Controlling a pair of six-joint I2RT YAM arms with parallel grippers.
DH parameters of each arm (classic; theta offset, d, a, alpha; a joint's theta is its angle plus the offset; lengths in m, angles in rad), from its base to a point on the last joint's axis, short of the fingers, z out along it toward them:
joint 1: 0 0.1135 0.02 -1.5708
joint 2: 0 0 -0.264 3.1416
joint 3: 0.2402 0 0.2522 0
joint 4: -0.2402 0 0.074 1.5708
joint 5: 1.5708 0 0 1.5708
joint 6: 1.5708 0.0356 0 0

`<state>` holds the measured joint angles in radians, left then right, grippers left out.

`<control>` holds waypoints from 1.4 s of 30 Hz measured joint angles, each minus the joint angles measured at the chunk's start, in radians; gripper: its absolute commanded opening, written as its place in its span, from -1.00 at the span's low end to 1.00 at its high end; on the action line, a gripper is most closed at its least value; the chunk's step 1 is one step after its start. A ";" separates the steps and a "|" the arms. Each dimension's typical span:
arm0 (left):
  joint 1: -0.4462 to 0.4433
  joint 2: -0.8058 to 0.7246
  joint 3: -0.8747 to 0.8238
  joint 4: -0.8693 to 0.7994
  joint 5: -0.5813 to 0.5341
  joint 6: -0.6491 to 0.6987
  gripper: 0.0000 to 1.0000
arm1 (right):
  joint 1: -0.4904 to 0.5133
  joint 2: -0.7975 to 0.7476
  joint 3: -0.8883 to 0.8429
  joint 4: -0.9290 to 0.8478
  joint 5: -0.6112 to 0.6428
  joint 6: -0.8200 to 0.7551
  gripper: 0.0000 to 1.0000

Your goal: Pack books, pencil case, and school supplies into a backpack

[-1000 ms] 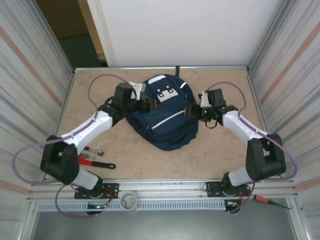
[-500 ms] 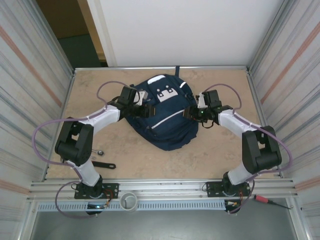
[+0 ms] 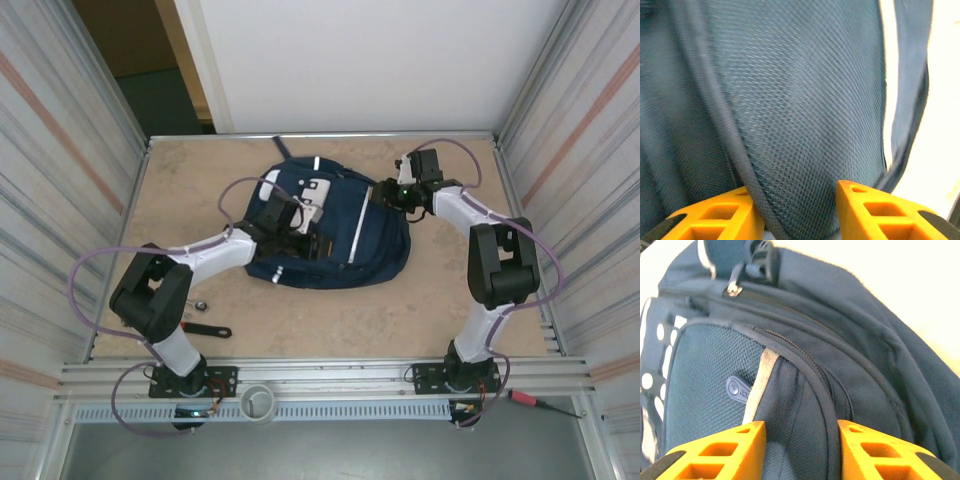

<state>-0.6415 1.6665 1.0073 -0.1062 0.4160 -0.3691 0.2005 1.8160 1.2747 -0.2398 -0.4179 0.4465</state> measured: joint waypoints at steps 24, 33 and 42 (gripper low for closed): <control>0.008 0.024 0.015 -0.009 0.022 -0.077 -0.58 | 0.533 -0.618 -0.578 -0.038 0.551 0.055 -0.18; 0.011 0.024 0.014 -0.008 0.023 -0.077 -0.59 | 0.723 -0.513 -0.623 0.106 0.715 0.130 -0.20; 0.012 0.024 0.011 -0.002 0.029 -0.077 -0.60 | 0.774 -0.358 -0.594 0.130 0.857 0.153 -0.36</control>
<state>-0.6296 1.6905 1.0183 -0.1078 0.4446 -0.4465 0.9745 1.4582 0.6807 -0.1101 0.4389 0.5995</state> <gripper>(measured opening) 0.203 0.349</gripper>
